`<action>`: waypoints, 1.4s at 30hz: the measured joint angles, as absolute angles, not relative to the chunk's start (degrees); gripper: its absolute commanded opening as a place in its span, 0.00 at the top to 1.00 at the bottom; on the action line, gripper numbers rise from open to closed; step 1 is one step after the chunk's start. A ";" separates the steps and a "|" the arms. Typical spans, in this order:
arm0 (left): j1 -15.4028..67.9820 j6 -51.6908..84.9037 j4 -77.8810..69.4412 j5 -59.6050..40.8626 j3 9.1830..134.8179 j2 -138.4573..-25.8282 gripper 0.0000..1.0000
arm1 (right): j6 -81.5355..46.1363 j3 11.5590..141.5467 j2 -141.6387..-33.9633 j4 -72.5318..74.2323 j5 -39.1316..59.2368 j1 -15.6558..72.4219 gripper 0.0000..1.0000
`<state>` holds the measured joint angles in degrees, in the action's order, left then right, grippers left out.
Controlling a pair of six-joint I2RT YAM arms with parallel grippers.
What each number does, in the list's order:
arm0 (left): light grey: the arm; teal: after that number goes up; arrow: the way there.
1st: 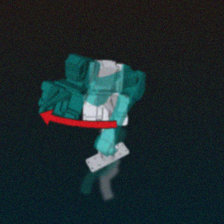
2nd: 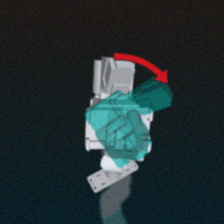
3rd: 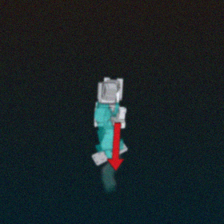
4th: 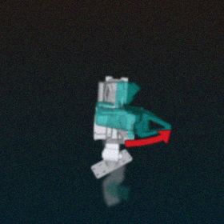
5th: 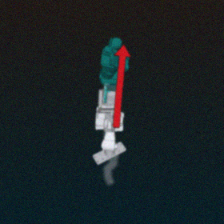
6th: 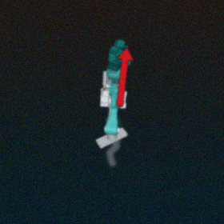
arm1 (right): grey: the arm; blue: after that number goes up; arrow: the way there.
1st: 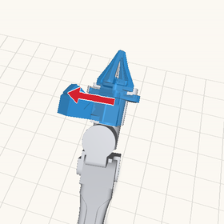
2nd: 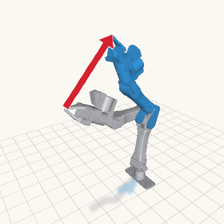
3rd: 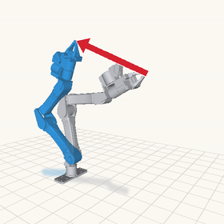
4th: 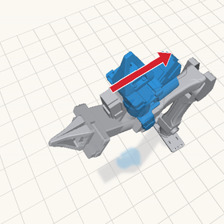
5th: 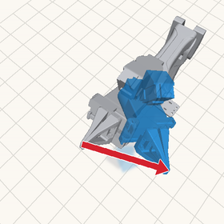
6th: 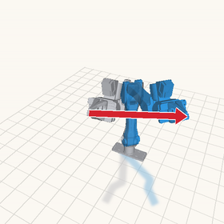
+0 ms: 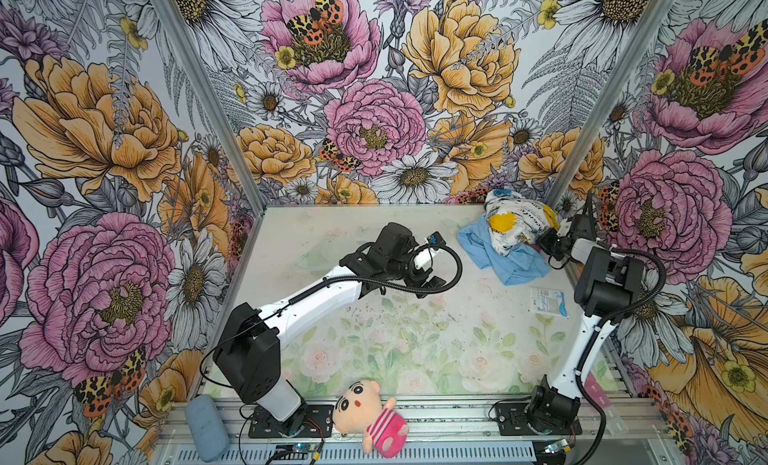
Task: Pick out a specific cloth from the pile
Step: 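Reach the right gripper under the printed cloth and grasp the pink cloth, then lift the pink cloth out of the pile with the right gripper, then carry the pink cloth toward the left gripper and release it on the table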
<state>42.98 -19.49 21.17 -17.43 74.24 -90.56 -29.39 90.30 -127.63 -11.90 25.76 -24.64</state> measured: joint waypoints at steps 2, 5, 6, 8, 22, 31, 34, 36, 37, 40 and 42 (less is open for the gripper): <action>42.98 -19.49 21.17 -17.43 74.24 -90.56 0.01 | -29.43 90.30 -127.63 -12.03 25.80 -24.38 1.00; 43.03 -19.49 21.19 -17.43 74.24 -90.56 0.01 | -29.30 90.26 -126.63 -12.82 25.71 -23.81 1.00; 43.20 -19.49 21.19 -17.41 74.24 -90.54 0.01 | -29.32 90.21 -125.67 -13.26 25.69 -23.59 1.00; 43.68 -19.51 21.23 -17.17 74.24 -90.41 0.01 | -29.58 90.11 -122.63 -14.31 25.63 -23.51 1.00; 50.50 -22.15 22.59 -10.61 74.24 -78.81 0.01 | -44.91 147.17 -119.77 -23.59 29.26 -22.41 1.00; 50.46 -21.50 22.72 -0.14 73.06 -70.39 0.01 | -57.82 160.72 -120.79 -19.92 33.12 -8.64 1.00; 50.46 -18.76 23.83 6.24 71.92 -66.98 0.01 | -56.07 151.37 -119.31 -20.12 36.49 0.47 1.00; 50.35 -15.70 25.91 10.85 71.16 -64.29 0.01 | -53.67 142.82 -118.54 -20.51 37.39 7.03 1.00; 50.19 -14.20 26.59 12.60 70.48 -62.83 0.01 | -52.47 138.63 -118.26 -20.56 37.34 9.65 1.00; 49.36 -8.93 29.32 17.34 66.94 -57.17 0.01 | -48.53 125.93 -117.97 -21.32 37.06 16.78 1.00; 48.18 -5.39 31.46 19.14 64.27 -53.65 0.01 | -46.48 116.73 -117.97 -21.17 36.64 20.40 0.87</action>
<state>48.18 -5.39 31.46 19.14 64.27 -53.65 -46.48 116.73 -117.97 -21.17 36.64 20.40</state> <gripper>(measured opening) 0.990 0.056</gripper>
